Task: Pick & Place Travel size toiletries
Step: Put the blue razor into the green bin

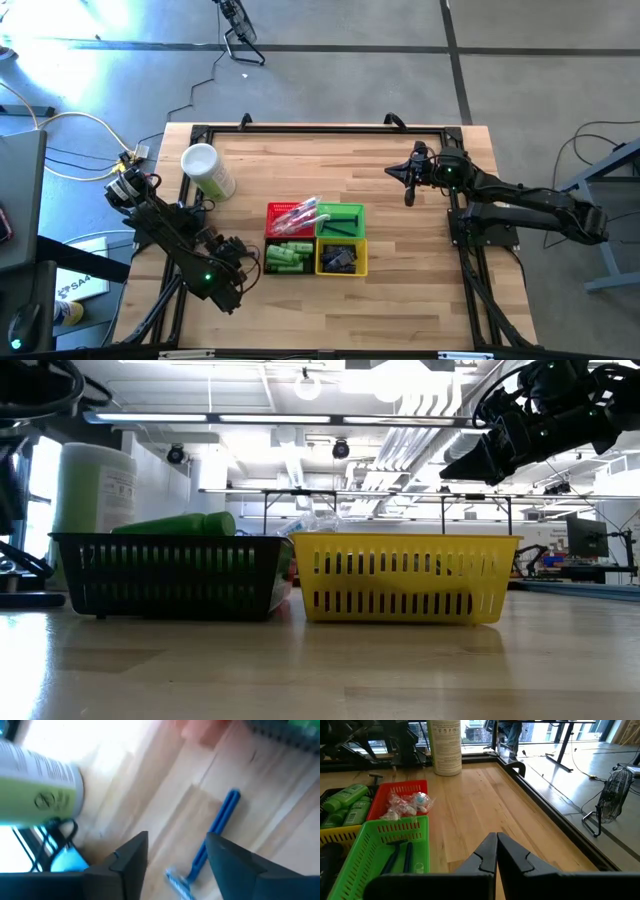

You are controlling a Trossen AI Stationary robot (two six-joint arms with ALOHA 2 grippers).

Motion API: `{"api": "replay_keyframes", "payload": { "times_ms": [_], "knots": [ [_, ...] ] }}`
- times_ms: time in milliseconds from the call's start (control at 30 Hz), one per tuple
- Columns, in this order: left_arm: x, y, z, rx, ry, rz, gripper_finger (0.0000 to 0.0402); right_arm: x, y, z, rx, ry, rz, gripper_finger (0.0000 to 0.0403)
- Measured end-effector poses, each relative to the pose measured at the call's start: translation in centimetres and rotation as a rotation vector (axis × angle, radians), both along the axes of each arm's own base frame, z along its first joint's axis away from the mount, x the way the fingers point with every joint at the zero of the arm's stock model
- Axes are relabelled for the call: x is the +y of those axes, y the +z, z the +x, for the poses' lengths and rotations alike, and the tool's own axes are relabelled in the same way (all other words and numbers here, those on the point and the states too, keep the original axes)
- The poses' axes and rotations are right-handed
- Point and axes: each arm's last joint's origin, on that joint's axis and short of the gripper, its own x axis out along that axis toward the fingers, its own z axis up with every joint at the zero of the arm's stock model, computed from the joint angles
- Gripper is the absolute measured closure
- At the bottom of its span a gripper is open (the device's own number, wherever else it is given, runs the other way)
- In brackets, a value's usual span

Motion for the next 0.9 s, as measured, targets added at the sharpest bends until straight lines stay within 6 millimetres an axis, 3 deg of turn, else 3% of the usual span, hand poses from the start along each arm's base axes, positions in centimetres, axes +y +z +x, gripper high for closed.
{"api": "replay_keyframes", "payload": {
  "times_ms": [267, 567, 900],
  "knots": [
    [0.0, 0.0, 0.2, -0.102, 0.077, 0.008, 0.0190, 0.0, -0.1, 0.0, 0.008, 0.000, 0.004, 0.0400],
    [0.7, -0.1, 0.7, 0.076, 0.021, -0.067, 0.0190, 0.0, -0.1, 0.0, 0.014, 0.003, -0.018, 0.0400],
    [4.6, -1.1, 3.4, 0.205, -0.012, -0.143, 0.0190, 0.0, -0.1, 0.0, 0.015, 0.007, -0.027, 0.0400]
  ]
}}
